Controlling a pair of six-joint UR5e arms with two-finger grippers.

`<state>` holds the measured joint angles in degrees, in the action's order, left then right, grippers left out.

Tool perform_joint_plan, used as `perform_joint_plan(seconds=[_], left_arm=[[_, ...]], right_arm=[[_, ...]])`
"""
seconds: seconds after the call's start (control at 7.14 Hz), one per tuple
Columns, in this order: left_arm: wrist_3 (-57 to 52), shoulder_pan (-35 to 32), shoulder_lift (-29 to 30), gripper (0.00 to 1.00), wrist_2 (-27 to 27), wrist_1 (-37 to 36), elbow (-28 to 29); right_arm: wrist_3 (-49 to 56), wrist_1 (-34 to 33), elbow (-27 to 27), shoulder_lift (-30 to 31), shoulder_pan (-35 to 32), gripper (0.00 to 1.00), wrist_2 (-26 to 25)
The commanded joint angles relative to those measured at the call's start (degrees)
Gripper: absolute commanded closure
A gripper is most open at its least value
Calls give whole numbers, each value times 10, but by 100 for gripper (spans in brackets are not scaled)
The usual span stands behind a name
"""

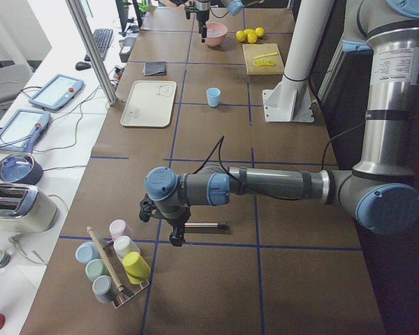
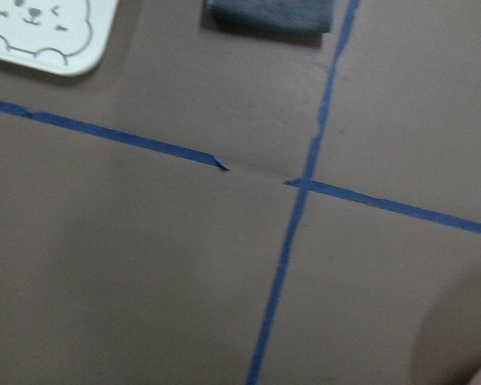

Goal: Mash ice and strawberries in cup
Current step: 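Move the right gripper back to the pink bowl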

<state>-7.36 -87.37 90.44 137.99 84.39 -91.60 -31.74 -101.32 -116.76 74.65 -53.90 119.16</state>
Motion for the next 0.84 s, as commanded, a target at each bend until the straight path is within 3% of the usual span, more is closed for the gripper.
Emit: perform_joint_plan(seconds=[0.0,0.14,0.42,0.56,0.7], left_arm=[[0,0,0,0,0,1,-3],[0,0,1,0,0,1,-4],[0,0,1,0,0,1,-4],[0,0,1,0,1,1,-4],[0,0,1,0,1,0,-5]], right_arm=[[107,60,-10,119,-70,1,35],[117,163,14,177,-97,1,65],[125,337,100,247,-104,1,78],[118,399,151,249,-104,1,77],[118,404,182,249,-104,1,77]])
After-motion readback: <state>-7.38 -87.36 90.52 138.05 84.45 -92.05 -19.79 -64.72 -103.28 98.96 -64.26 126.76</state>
